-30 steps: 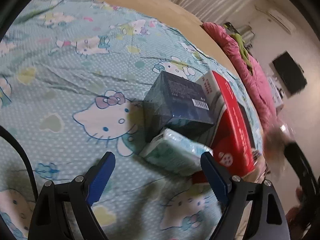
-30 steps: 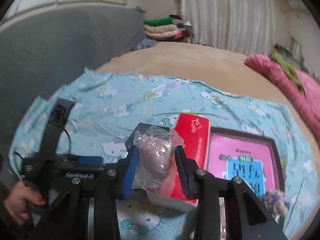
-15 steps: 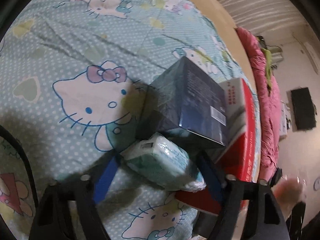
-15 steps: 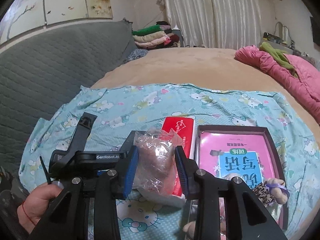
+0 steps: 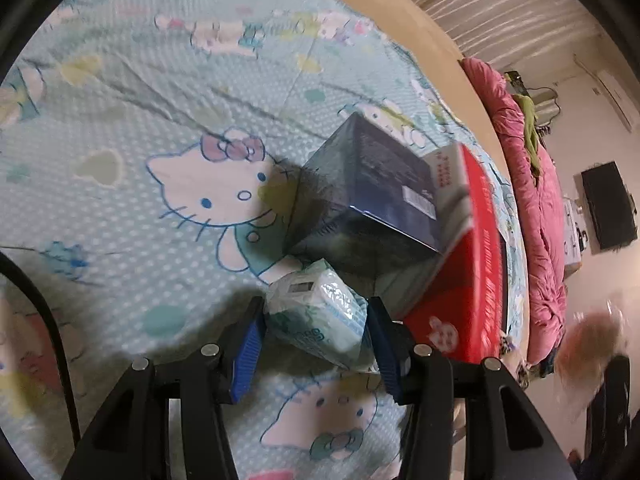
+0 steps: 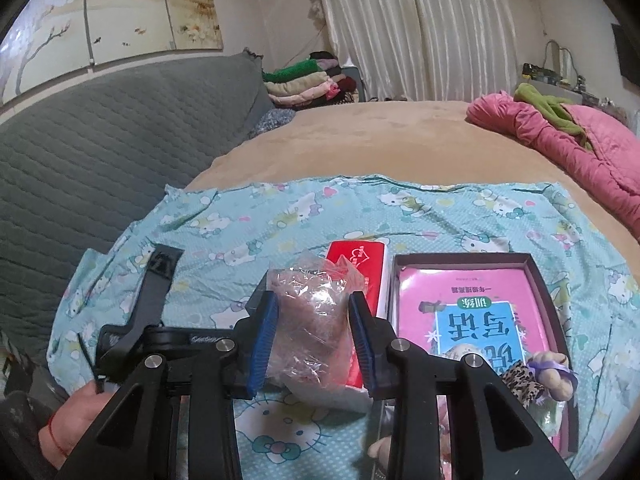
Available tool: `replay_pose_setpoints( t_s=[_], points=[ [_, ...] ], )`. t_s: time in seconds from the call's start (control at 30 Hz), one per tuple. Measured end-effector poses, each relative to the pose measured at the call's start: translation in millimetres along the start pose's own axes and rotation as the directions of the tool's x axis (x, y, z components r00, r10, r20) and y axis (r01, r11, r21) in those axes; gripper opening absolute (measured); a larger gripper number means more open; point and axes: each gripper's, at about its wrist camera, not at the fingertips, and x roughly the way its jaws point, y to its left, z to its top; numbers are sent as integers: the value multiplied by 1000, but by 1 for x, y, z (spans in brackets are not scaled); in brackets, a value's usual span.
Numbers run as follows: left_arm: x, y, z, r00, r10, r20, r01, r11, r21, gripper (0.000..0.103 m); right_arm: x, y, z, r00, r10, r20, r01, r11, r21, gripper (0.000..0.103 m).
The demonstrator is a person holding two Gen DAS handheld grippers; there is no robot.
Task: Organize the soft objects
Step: 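Carry the tissue pack and clear bag over the pink book box with both tools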
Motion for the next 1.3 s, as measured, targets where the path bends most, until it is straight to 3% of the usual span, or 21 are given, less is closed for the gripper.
replay_pose_setpoints(
  t_s=[0.27,0.6,0.97,1.3],
  points=[
    [-59,-44,-21,985,76,153,-106,975,195,50,-20,0,0,1000,0,26,0,1000,18,37],
    [-103,-104,-48,966,56,252,-140,933,331,50,-65,-13,-2,996,-30,84,27,999,43,37],
    [-106,-164,-81,968,16,249,-129,885,448,50,-124,-68,-19,983,-118,142,99,985,139,37],
    [-92,-210,-113,979,-18,201,-97,832,547,51,-165,-120,-37,962,-219,163,176,954,243,37]
  ],
)
